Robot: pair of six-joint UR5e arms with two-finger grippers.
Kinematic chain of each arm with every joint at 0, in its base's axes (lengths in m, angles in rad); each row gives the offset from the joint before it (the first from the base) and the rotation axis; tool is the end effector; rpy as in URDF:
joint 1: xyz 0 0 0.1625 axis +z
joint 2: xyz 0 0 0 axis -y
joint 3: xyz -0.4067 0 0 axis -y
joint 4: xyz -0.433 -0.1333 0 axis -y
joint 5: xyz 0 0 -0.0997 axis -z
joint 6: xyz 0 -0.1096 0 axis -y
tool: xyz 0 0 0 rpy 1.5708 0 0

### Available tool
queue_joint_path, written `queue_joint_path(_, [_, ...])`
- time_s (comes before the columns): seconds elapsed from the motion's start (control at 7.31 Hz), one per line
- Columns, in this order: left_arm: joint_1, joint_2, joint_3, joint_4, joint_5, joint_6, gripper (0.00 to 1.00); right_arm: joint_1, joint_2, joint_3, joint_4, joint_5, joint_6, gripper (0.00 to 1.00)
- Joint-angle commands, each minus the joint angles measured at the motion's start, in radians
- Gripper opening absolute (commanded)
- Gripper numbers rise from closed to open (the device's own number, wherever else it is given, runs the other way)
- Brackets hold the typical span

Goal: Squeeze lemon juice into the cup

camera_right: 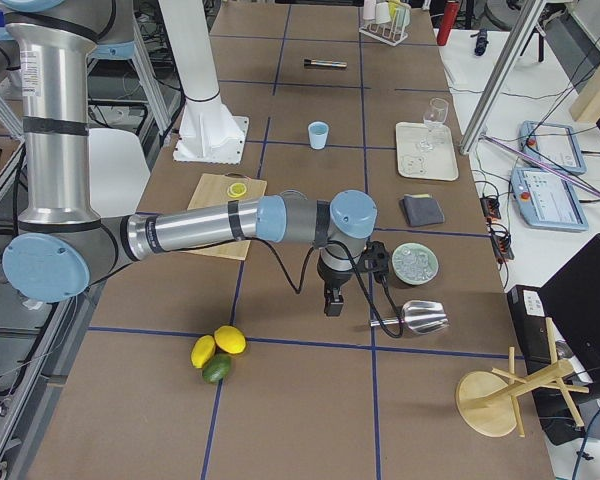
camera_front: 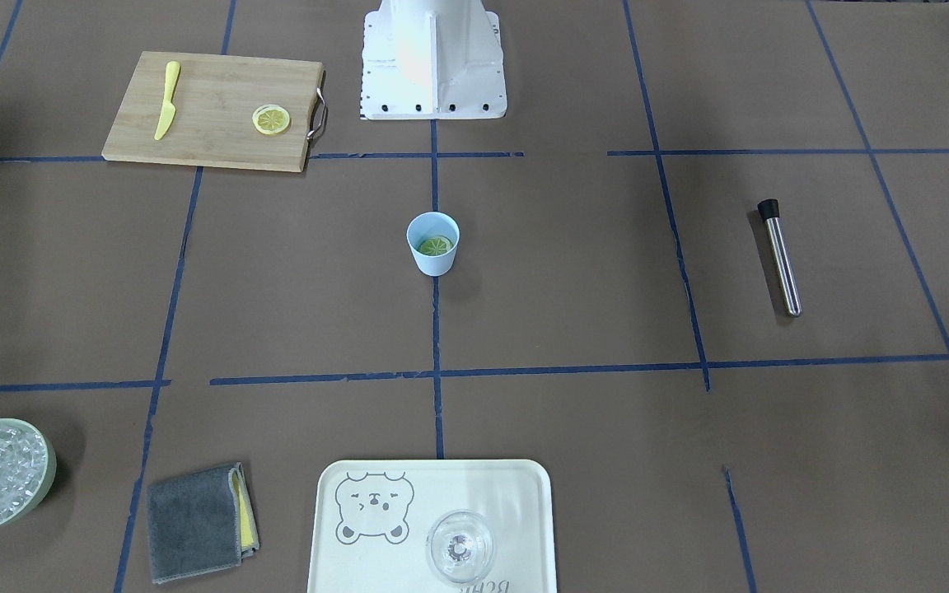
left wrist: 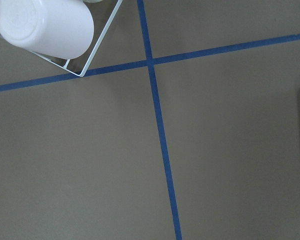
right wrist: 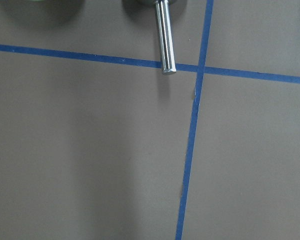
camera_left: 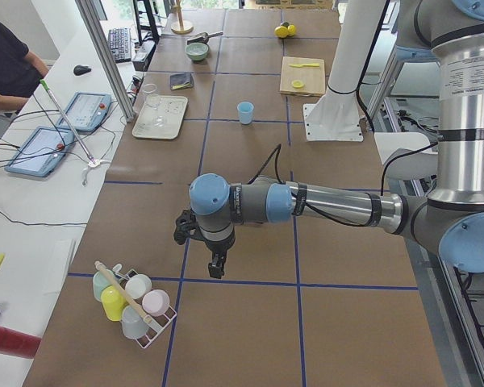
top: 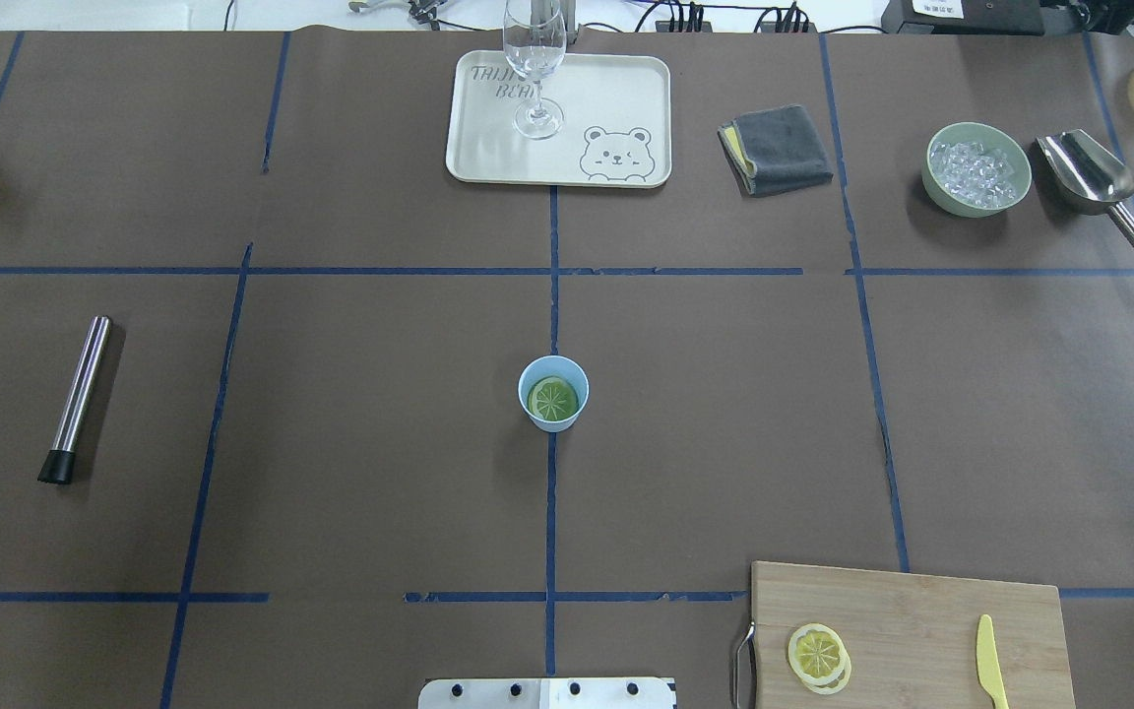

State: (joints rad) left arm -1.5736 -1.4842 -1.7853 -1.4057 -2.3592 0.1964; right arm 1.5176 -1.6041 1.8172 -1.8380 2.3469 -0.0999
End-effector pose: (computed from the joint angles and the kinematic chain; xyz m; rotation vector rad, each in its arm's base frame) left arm -0.0569 -0.4909 0.5934 0.0434 0.7889 0.1688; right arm 0.0296 -0.5073 0.5609 -0.0332 -0.7774 -0.1243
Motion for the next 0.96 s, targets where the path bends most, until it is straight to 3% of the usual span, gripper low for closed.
queue_joint_path(0.0, [0.001, -0.002, 0.007, -0.006, 0.0, 0.0, 1.0, -0.001, 0.006, -0.015, 0.0, 0.0, -0.004, 1.0])
queue_joint_path(0.82, [0.001, -0.005, 0.0, -0.012, 0.0, 0.0, 1.0, -0.001, 0.006, -0.081, 0.104, 0.002, 0.0, 1.0])
